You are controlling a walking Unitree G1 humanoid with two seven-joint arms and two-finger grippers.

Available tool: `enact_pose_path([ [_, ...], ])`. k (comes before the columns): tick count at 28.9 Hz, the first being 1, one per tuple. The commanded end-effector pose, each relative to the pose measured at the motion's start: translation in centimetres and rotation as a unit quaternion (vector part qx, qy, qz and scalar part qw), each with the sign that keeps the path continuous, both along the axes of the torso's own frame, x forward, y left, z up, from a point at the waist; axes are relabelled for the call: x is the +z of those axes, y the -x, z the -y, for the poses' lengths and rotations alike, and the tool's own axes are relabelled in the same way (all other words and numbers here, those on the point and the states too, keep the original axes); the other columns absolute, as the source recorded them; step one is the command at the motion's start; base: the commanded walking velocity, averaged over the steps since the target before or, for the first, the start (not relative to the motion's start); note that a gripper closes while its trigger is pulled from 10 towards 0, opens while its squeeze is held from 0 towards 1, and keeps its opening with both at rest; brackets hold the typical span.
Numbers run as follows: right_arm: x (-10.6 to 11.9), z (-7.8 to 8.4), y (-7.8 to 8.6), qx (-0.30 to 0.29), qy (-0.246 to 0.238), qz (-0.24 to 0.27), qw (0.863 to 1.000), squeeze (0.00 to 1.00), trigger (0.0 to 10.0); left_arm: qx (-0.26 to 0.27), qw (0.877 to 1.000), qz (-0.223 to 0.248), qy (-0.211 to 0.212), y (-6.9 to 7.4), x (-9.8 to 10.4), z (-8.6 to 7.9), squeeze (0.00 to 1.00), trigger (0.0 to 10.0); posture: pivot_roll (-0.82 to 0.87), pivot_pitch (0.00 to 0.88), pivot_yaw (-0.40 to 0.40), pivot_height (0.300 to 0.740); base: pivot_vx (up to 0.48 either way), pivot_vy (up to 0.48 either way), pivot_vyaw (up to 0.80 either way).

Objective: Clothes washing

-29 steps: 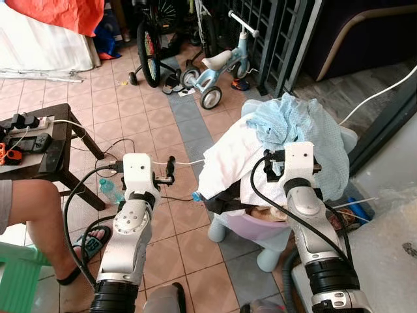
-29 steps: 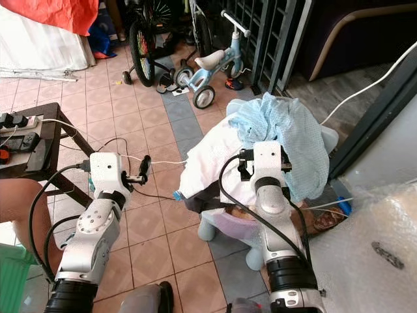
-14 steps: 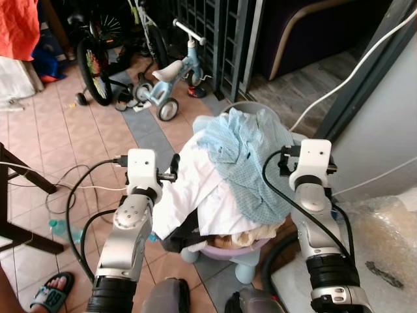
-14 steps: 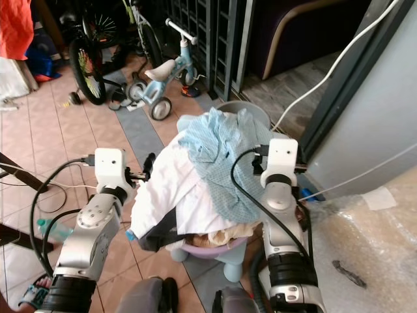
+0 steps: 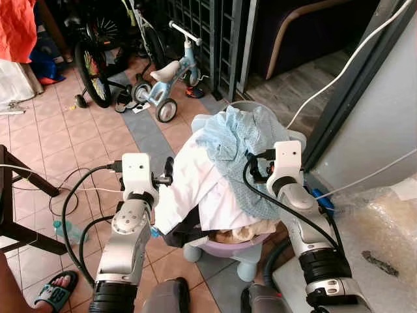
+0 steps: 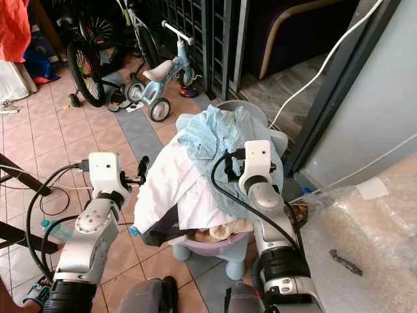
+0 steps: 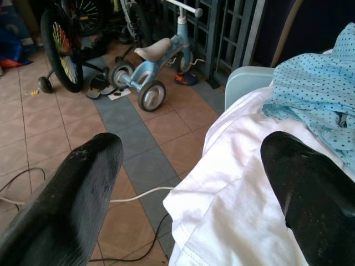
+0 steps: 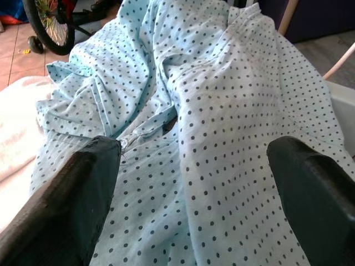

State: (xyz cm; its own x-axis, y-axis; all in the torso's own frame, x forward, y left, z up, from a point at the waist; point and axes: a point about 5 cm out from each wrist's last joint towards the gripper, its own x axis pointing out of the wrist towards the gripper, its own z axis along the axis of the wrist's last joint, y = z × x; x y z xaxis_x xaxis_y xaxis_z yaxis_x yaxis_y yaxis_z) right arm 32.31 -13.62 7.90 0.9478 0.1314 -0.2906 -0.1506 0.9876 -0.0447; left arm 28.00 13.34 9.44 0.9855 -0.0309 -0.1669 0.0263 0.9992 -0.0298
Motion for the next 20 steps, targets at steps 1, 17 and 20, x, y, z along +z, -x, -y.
enact_pose_path([
  [1,-0.3,-0.2,-0.5,0.0,0.029,-0.013,0.999,0.0,10.0,0.003,1.0,-0.009,-0.014,0.4,0.0,-0.6,0.0,10.0,0.04,0.167,0.056,0.74,0.0,0.0,0.0],
  [17,-2.7,-1.5,-0.5,-0.057,-0.01,-0.082,0.995,0.0,0.0,0.012,0.999,-0.027,-0.035,0.6,-0.4,-1.1,0.0,10.0,0.04,0.158,0.057,0.74,0.0,0.0,0.0],
  [20,-2.9,-0.9,-0.5,-0.071,-0.016,-0.081,0.994,0.0,0.0,0.011,0.999,-0.029,-0.036,0.5,-0.5,-1.1,0.0,10.0,0.04,0.153,0.054,0.74,0.0,0.0,0.0],
])
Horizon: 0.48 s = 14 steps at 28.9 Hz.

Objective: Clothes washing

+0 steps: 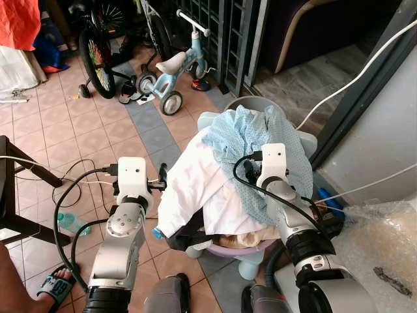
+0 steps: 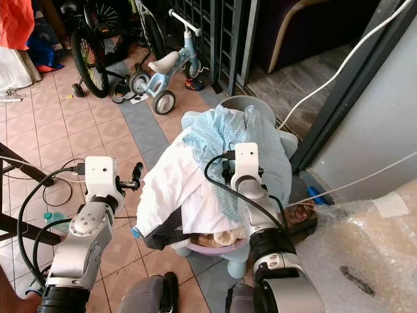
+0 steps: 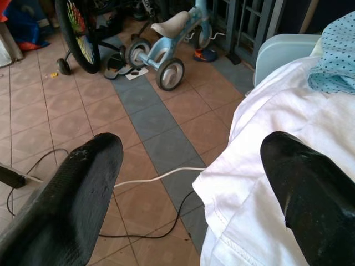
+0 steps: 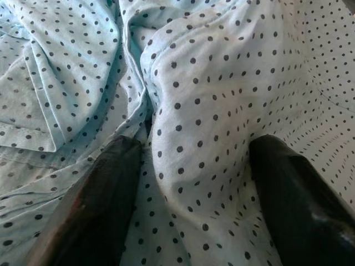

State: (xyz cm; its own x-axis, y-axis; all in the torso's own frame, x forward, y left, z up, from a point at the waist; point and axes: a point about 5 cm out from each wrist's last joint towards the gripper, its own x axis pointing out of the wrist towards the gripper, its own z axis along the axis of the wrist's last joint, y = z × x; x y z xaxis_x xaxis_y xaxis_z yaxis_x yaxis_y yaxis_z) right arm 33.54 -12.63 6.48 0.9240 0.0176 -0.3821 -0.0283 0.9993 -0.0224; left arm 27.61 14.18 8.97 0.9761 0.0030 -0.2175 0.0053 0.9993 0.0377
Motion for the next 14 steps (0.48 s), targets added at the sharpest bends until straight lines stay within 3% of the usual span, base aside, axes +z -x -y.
enact_pose_path([
  [1,-1.5,0.2,0.7,-0.01,-0.013,-0.03,0.999,0.0,0.0,0.001,1.0,-0.003,-0.001,0.1,0.0,-0.2,0.0,10.0,0.03,0.151,0.052,0.74,0.0,0.0,0.0],
  [6,-1.5,0.4,0.6,-0.021,-0.032,-0.029,0.999,0.0,0.0,0.003,1.0,-0.001,-0.001,-0.3,0.0,-0.2,0.0,10.0,0.03,0.137,0.045,0.74,0.0,0.0,0.0],
  [14,-0.2,0.2,-0.9,-0.016,-0.041,-0.012,0.999,0.0,0.0,0.014,1.0,0.011,0.002,-1.7,0.5,-0.5,0.0,10.0,0.03,0.076,0.037,0.74,0.0,0.0,0.0],
])
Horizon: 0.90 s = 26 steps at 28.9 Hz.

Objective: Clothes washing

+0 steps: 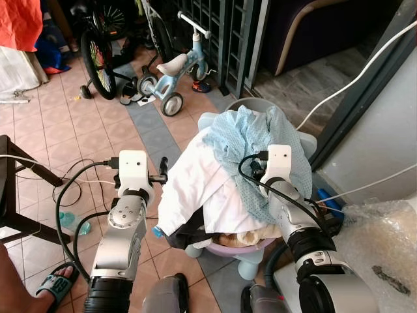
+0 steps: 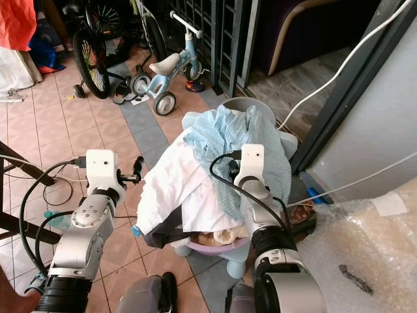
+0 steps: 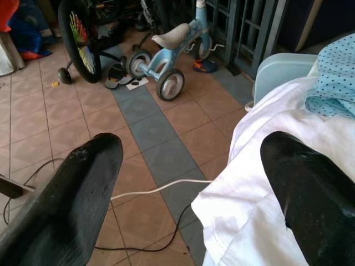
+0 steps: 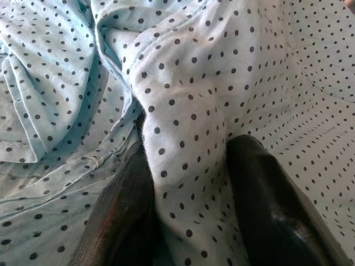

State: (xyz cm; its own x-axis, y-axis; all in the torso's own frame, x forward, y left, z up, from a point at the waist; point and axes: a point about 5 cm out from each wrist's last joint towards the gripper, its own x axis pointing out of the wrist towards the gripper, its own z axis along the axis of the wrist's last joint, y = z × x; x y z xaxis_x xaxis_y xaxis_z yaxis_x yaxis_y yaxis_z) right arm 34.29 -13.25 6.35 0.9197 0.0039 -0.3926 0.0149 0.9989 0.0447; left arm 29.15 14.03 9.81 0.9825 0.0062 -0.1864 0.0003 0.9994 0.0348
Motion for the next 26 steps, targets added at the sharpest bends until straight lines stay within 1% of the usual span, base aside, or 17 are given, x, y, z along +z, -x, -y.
enact_pose_path([
  [1,-0.1,-0.5,-0.2,0.006,-0.009,-0.004,1.0,0.0,0.0,0.014,1.0,-0.006,0.001,-0.2,-0.4,-0.6,0.0,10.0,0.02,0.071,0.037,0.74,0.0,0.0,0.0],
  [2,0.2,-0.5,-0.3,0.002,-0.014,0.002,1.0,0.0,0.0,0.018,1.0,-0.009,0.003,-0.4,-0.5,-0.6,0.0,10.0,0.02,0.045,0.033,0.74,0.0,0.0,0.0],
  [3,0.3,-0.5,-0.3,0.001,-0.016,0.005,1.0,0.0,0.0,0.019,1.0,-0.008,0.004,-0.5,-0.5,-0.6,0.0,10.0,0.02,0.041,0.035,0.74,0.0,0.0,0.0],
  [6,0.2,-0.3,-0.2,-0.001,-0.02,0.007,1.0,0.0,0.0,0.019,1.0,-0.008,0.006,-0.6,-0.5,-0.4,0.0,10.0,0.02,0.035,0.03,0.74,0.0,0.0,0.0],
  [11,0.3,0.6,0.0,-0.019,-0.033,0.01,0.999,0.0,0.0,0.016,1.0,-0.001,0.012,-1.1,-0.2,0.3,0.0,10.0,0.0,0.041,0.019,0.74,0.0,0.0,0.0],
  [13,0.5,1.1,-0.1,-0.032,-0.025,0.014,0.999,0.0,0.0,0.016,0.999,-0.008,0.032,-1.2,-0.4,0.6,0.0,10.0,-0.01,0.044,0.02,0.74,0.0,0.0,0.0],
  [14,0.6,1.3,-0.1,-0.039,-0.017,0.013,0.999,0.0,0.0,0.015,0.998,-0.016,0.055,-1.3,-0.5,0.8,0.0,10.0,-0.01,0.044,0.02,0.74,0.0,0.0,0.0],
  [15,1.0,1.5,-0.4,-0.046,-0.026,0.019,0.998,0.0,0.0,0.003,0.998,-0.01,0.065,-1.6,0.1,1.4,0.0,10.0,-0.02,0.042,0.022,0.74,0.0,0.0,0.0],
  [16,1.2,1.5,-0.4,-0.048,-0.03,0.022,0.998,0.0,0.0,-0.003,0.998,-0.005,0.063,-1.7,0.3,1.6,0.0,10.0,-0.02,0.042,0.022,0.74,0.0,0.0,0.0],
  [17,1.9,1.5,-0.8,-0.053,-0.037,0.031,0.997,0.0,0.0,-0.015,0.999,0.009,0.044,-1.9,0.7,2.1,0.0,10.0,-0.02,0.041,0.018,0.74,0.0,0.0,0.0],
  [18,2.1,1.5,-0.9,-0.056,-0.042,0.035,0.997,0.0,0.0,-0.014,0.999,0.012,0.041,-2.0,0.7,2.1,0.0,10.0,-0.02,0.03,0.01,0.74,0.0,0.0,0.0],
  [19,2.6,1.6,-1.1,-0.062,-0.051,0.051,0.995,0.0,0.0,-0.009,0.999,0.017,0.041,-2.0,0.6,2.0,0.0,10.0,-0.02,0.026,0.008,0.74,0.0,0.0,0.0],
  [21,3.0,1.8,-1.2,-0.063,-0.049,0.066,0.995,0.0,0.0,-0.006,0.999,0.014,0.043,-1.9,0.3,1.9,0.0,10.0,-0.02,0.014,0.002,0.74,0.0,0.0,0.0],
  [23,4.6,2.4,-1.4,-0.072,-0.066,0.11,0.989,0.0,0.0,0.007,0.999,0.012,0.045,-1.6,0.0,1.6,0.0,10.0,-0.02,0.002,0.002,0.74,0.0,0.0,0.0],
  [24,5.7,2.8,-1.5,-0.067,-0.062,0.143,0.985,0.0,0.0,0.011,0.999,0.017,0.047,-1.4,0.2,1.7,0.0,10.0,-0.01,0.0,0.003,0.74,0.0,0.0,0.0],
  [25,6.4,2.9,-1.5,-0.065,-0.064,0.163,0.982,0.0,0.0,0.006,0.999,0.025,0.041,-1.5,0.5,1.7,0.0,10.0,0.0,0.0,0.003,0.74,0.0,0.0,0.0],
  [26,6.4,2.9,-1.5,-0.065,-0.064,0.163,0.982,0.0,0.0,0.006,0.999,0.025,0.041,-1.5,0.5,1.7,0.0,10.0,0.0,0.0,0.003,0.74,0.0,0.0,0.0],
])
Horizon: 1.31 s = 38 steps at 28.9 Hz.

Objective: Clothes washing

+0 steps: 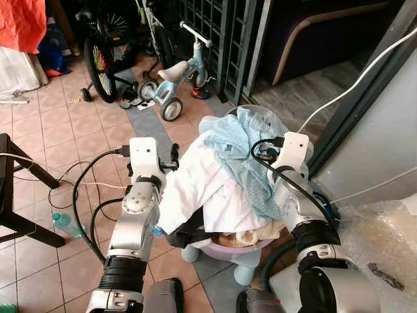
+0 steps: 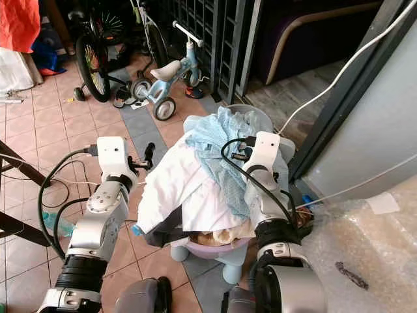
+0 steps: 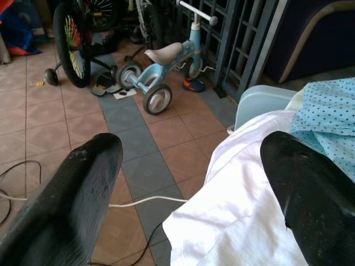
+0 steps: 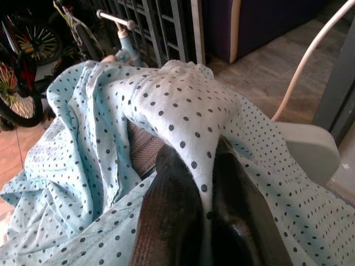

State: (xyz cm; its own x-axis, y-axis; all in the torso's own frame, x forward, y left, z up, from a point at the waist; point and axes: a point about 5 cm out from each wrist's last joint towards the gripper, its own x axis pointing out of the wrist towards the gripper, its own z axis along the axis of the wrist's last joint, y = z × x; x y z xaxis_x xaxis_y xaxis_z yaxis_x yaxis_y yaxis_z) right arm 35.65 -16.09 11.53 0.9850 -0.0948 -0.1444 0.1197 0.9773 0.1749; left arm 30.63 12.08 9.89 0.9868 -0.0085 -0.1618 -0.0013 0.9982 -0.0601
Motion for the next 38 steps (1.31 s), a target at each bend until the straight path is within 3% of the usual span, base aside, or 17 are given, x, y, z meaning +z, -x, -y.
enact_pose_path([
  [1,1.2,0.1,-0.2,0.001,-0.005,0.032,0.999,0.0,0.0,0.006,1.0,0.013,-0.006,0.0,0.4,-0.3,0.0,10.0,0.0,0.0,0.003,0.74,0.0,0.0,0.0],
  [3,2.7,0.6,-0.1,-0.007,-0.018,0.079,0.997,0.0,0.0,0.008,1.0,0.022,-0.014,-0.3,0.7,-0.6,0.0,10.0,0.0,0.0,0.013,0.74,0.0,0.0,0.0],
  [7,4.3,1.0,0.3,-0.011,-0.013,0.125,0.992,0.0,0.0,0.007,1.0,0.022,-0.018,-0.3,0.7,-0.8,0.0,10.0,0.0,0.008,0.018,0.74,0.0,0.0,0.0],
  [13,5.0,0.7,2.0,0.003,0.01,0.157,0.988,0.0,0.0,-0.006,1.0,0.011,-0.016,0.4,-0.2,-0.4,0.0,10.0,-0.03,0.007,0.017,0.74,-0.326,0.0,0.0],
  [16,4.6,0.5,2.7,0.01,0.019,0.157,0.987,0.0,0.0,-0.008,1.0,0.009,-0.016,0.5,-0.4,-0.3,0.0,10.0,-0.03,0.006,0.016,0.74,-0.364,0.0,0.0],
  [20,3.1,-0.2,4.7,0.025,0.024,0.135,0.99,0.0,0.0,-0.017,1.0,0.013,-0.017,0.2,0.2,0.0,0.0,10.0,-0.04,0.072,0.022,0.74,-0.364,0.0,0.0],
  [26,1.9,-0.6,5.3,0.017,0.048,0.11,0.993,0.0,0.0,-0.037,0.999,-0.003,-0.024,1.2,-0.3,0.4,0.0,10.0,-0.03,0.104,0.062,0.74,-0.363,0.0,0.0],
  [27,1.7,-0.8,5.2,0.012,0.067,0.101,0.993,0.0,0.0,-0.053,0.998,-0.007,-0.026,1.7,-0.5,1.1,0.0,10.0,-0.02,0.123,0.078,0.74,-0.345,0.0,0.0],
  [33,2.1,-1.4,5.2,0.018,0.065,0.103,0.992,0.0,0.0,-0.079,0.996,0.015,-0.038,1.7,0.3,1.9,0.0,10.0,-0.02,0.146,0.095,0.74,-0.248,0.0,0.0],
  [34,2.2,-1.6,5.2,0.02,0.065,0.104,0.992,0.0,2.0,-0.076,0.996,0.015,-0.037,1.5,0.4,1.8,0.0,10.0,-0.02,0.145,0.093,0.74,0.0,0.0,0.0],
  [35,2.2,-1.7,5.2,0.022,0.065,0.105,0.992,0.0,2.0,-0.073,0.997,0.014,-0.034,1.4,0.5,1.7,0.0,10.0,-0.02,0.144,0.095,0.74,0.0,0.0,0.0],
  [36,2.2,-1.9,5.3,0.023,0.065,0.104,0.992,0.0,4.5,-0.069,0.997,0.012,-0.03,1.3,0.6,1.5,0.0,10.0,-0.02,0.14,0.093,0.74,0.0,0.0,0.0],
  [37,2.2,-1.9,5.3,0.023,0.066,0.103,0.992,0.0,9.3,-0.069,0.997,0.012,-0.03,1.2,0.6,1.4,0.0,10.0,-0.02,0.14,0.093,0.74,0.0,0.0,0.0],
  [38,2.1,-1.9,5.2,0.022,0.067,0.102,0.992,0.0,9.3,-0.069,0.997,0.011,-0.03,1.3,0.7,1.4,0.0,10.0,-0.02,0.14,0.093,0.74,0.0,0.0,0.0],
])
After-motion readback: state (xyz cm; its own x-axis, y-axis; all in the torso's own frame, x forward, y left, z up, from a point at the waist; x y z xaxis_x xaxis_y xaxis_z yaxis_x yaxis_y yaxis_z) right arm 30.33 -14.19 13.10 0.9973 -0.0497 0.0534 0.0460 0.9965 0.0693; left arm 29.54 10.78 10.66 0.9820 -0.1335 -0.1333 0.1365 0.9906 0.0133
